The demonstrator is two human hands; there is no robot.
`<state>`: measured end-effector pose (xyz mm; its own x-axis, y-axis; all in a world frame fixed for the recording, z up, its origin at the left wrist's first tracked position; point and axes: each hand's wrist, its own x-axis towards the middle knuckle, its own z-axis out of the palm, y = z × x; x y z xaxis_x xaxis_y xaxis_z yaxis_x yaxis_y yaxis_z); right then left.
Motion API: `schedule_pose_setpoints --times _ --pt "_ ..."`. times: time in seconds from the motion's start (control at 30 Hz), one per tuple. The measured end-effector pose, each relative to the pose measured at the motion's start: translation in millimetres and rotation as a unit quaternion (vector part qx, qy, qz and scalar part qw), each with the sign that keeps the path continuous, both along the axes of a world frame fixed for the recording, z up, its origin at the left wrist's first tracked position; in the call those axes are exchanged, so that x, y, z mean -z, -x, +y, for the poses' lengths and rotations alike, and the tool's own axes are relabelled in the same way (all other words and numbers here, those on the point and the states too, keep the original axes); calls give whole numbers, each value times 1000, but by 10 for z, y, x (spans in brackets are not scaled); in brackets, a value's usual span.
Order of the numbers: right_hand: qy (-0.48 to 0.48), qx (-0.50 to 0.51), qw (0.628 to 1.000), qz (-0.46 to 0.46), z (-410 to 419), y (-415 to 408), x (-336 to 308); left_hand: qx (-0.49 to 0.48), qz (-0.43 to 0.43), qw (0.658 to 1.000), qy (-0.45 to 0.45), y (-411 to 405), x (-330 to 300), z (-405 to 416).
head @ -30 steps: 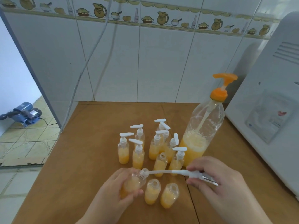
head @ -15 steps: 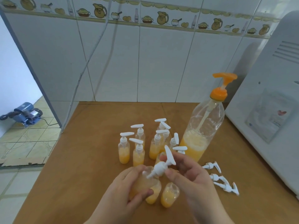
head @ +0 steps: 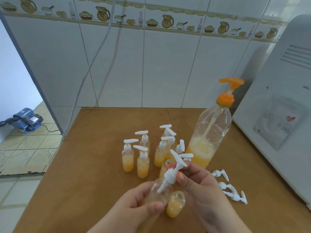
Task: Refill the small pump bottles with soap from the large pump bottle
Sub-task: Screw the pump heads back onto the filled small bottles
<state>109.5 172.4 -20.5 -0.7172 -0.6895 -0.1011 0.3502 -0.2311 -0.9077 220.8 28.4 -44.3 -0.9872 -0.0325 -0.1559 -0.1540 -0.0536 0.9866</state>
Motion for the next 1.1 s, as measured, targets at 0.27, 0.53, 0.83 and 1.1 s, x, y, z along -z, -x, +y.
schedule_pose_setpoints --times 0.27,0.53,0.83,1.1 --pt "-1 -2 1000 -10 -78 7 -43 -31 -6 997 -75 79 37 -42" --pt "77 -118 989 -38 -152 61 -183 121 33 947 -295 123 -153 -67" --pt "14 28 998 -54 -165 3 -165 -74 53 996 24 183 -177 -97" --pt "34 58 996 -65 -229 -16 -237 -81 66 985 134 200 -266 -156"
